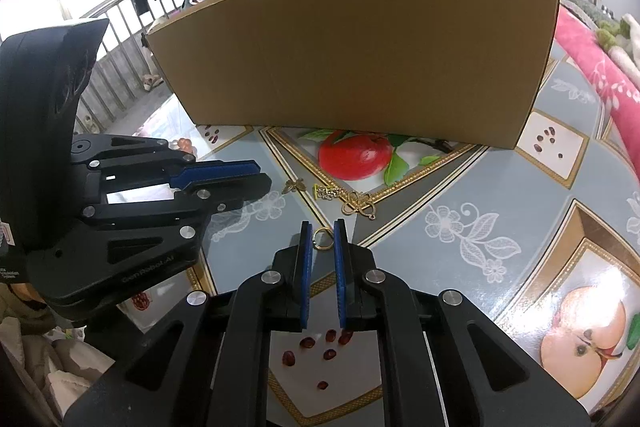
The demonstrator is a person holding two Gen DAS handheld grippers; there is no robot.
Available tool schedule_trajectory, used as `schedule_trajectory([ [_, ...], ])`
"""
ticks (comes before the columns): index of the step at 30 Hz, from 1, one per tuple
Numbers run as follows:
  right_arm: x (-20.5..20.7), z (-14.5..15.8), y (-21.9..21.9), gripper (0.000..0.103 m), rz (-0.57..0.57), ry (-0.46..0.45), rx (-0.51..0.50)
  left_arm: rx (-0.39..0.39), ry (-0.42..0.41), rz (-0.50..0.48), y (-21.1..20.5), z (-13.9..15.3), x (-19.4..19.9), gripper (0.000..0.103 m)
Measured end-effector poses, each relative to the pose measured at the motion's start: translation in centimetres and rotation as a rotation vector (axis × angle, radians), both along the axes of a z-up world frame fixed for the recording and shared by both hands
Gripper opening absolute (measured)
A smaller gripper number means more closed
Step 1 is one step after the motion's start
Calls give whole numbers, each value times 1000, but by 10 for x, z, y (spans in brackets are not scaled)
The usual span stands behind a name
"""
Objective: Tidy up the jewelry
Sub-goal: 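Carry the gold ring into the box with the right tool and release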
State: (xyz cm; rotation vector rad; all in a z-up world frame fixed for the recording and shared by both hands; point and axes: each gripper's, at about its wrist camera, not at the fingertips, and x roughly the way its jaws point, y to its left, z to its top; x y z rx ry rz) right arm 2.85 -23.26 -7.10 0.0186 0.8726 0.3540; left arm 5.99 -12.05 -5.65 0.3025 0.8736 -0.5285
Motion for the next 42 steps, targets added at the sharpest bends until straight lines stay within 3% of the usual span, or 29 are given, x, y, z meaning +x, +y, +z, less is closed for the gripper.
schedule_trajectory([
  [9, -1, 3, -2, 8, -2, -4, -3, -12, 2, -4, 5, 3, -2, 9],
  [17, -11, 19, -2, 8, -3, -42, 0, -42, -36, 0, 18, 27, -12, 9],
  [20, -18, 37, -4, 8, -4, -83, 8, -69, -66, -1, 25, 45, -19, 9],
  [25, -22, 90, -5, 8, 11, -236, 30, -143, -178, -14, 34, 94, -26, 9],
  [30, 4, 131, -3, 8, 43, -356, 38, -191, -250, 2, 35, 129, 2, 9],
  [34, 57, 129, -2, 8, 69, -305, 45, -226, -149, 32, 35, 127, 52, 9],
  [42, 148, 93, -12, 9, 51, -78, 32, -256, 108, 84, 26, 93, 146, 9],
])
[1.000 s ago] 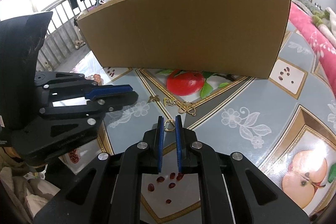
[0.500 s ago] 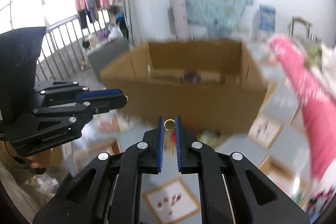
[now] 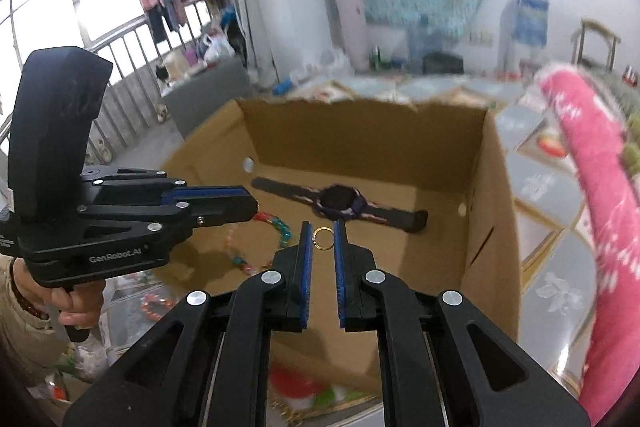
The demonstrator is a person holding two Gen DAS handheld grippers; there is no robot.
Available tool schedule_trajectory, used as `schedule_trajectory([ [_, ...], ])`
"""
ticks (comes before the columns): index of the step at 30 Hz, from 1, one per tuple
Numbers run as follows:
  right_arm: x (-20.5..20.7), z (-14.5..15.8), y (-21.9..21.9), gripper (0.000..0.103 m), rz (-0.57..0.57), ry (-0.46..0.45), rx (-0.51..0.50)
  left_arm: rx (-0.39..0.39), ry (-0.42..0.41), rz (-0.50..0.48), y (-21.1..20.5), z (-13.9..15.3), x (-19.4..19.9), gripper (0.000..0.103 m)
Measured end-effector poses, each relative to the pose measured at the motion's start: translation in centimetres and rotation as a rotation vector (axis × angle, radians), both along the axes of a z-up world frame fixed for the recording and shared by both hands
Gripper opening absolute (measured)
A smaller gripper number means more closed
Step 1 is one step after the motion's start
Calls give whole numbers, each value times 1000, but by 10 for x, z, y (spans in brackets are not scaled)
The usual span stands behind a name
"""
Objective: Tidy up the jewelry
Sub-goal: 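Carry the gold ring into the box with the right tool and release, then move the right tool back over the remaining gold charms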
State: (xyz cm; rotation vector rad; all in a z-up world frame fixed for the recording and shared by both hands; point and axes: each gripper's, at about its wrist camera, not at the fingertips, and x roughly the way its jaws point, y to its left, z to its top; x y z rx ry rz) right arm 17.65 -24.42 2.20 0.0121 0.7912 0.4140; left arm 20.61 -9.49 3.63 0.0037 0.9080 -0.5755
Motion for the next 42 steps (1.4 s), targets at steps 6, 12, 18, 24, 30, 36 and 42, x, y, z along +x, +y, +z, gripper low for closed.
schedule_trajectory([
  [6, 16, -5, -12, 12, -21, 34, 4, -48, 139, 13, -3, -19, 29, 10],
  [12, 17, 6, -26, 15, -42, -6, 31, -102, 162, 33, 1, -16, 35, 30],
  [18, 10, 20, -41, 22, -74, -58, 61, -124, 143, 41, 7, -8, 33, 30],
  [24, -2, 34, -54, 33, -101, -95, 96, -135, 94, 45, 10, 4, 25, 30],
  [30, -33, 44, -64, 47, -128, -129, 141, -145, 16, 48, 18, 24, 1, 36],
  [36, -76, 46, -83, 49, -176, -156, 182, -157, -124, 18, 38, 49, -57, 44],
  [42, -122, 35, -88, 49, -198, -145, 187, -118, -220, -26, 54, 53, -123, 50],
])
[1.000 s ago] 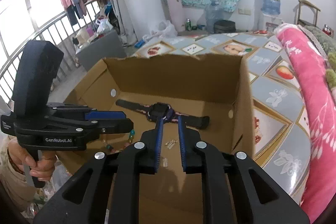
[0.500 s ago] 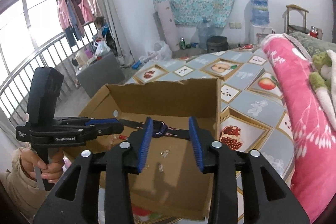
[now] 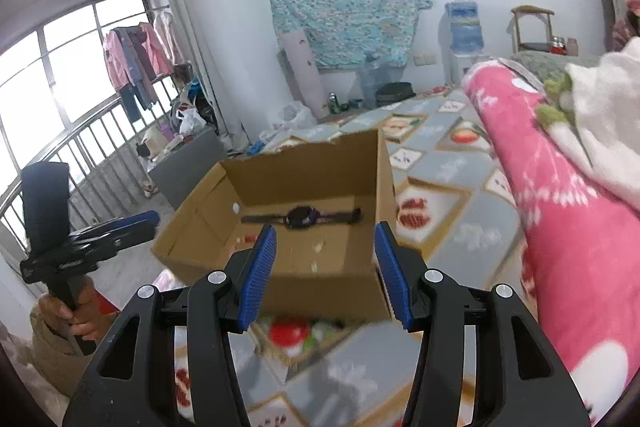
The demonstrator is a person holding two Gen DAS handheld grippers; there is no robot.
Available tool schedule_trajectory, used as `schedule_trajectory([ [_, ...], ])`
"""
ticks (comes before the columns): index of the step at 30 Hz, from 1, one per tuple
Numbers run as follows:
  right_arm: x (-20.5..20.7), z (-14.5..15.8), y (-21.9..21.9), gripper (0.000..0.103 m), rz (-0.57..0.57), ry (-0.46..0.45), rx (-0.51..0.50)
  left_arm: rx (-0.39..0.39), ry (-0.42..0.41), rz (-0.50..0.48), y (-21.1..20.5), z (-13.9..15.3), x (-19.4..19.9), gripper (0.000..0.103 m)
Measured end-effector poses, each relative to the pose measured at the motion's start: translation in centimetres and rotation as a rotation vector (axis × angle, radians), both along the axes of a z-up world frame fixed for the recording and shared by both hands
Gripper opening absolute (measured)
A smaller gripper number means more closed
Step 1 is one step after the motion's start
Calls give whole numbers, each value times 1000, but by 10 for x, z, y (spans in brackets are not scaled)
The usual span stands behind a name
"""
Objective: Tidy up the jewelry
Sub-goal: 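Move the right tool back over the remaining gold charms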
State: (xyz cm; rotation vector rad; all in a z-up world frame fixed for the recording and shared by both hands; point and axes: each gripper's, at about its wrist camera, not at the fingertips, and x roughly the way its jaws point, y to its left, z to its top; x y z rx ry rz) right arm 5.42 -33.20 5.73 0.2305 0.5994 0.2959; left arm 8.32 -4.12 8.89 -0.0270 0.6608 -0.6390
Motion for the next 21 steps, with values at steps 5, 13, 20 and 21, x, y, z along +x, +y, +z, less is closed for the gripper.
schedule_trajectory([
  [5, -21, -21, 8, 49, 26, 51, -6, 43, 7, -39, -2, -21, -39, 51],
  [13, -19, -72, 34, 48, 94, 193, -20, 115, 94, -34, -21, -76, -54, 51],
  [20, -18, -100, 46, 42, 117, 266, 9, 222, 88, -40, -48, -112, -47, 51],
  [21, -17, -102, 48, 41, 120, 273, 12, 223, 90, -41, -51, -116, -44, 51],
])
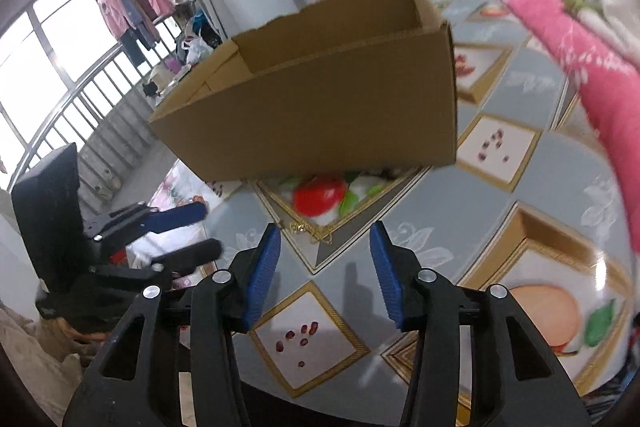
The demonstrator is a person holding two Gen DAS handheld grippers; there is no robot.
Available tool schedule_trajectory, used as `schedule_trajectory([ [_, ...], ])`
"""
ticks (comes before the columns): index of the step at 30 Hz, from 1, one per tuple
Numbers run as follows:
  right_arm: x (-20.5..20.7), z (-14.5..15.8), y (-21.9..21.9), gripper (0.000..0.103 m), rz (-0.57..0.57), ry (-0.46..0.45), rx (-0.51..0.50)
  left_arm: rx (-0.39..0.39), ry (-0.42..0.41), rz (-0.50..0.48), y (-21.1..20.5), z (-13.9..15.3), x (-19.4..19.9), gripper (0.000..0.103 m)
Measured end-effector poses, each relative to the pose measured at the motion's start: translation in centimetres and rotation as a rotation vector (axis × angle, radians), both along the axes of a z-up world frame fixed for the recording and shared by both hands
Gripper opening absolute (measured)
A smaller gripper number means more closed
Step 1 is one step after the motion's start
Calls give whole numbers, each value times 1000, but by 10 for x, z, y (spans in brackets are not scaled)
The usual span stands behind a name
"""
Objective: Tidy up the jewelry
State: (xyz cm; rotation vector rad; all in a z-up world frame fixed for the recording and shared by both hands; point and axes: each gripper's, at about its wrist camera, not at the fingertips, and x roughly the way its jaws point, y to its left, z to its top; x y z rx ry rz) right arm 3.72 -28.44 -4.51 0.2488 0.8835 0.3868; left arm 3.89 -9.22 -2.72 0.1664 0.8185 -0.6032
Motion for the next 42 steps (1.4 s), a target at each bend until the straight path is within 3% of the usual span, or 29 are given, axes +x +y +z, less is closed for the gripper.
schedule_trajectory([
  [4, 3, -13, 7, 34, 7, 28, 3, 6, -3, -8, -9, -8, 11, 45],
  [12, 9, -24, 9, 33, 14, 55, 15, 16, 37, -11, -20, -20, 31, 28],
  [20, 9, -20, 2, 32, 10, 43, 23, 50, 26, -21, -25, -23, 33, 28],
  [26, 7, -19, 2, 31, 6, 37, 21, 128, -30, -42, -36, -26, 26, 24],
  [42, 3, -14, 4, 31, -3, 25, 17, 132, -28, -71, -43, -27, 26, 9],
])
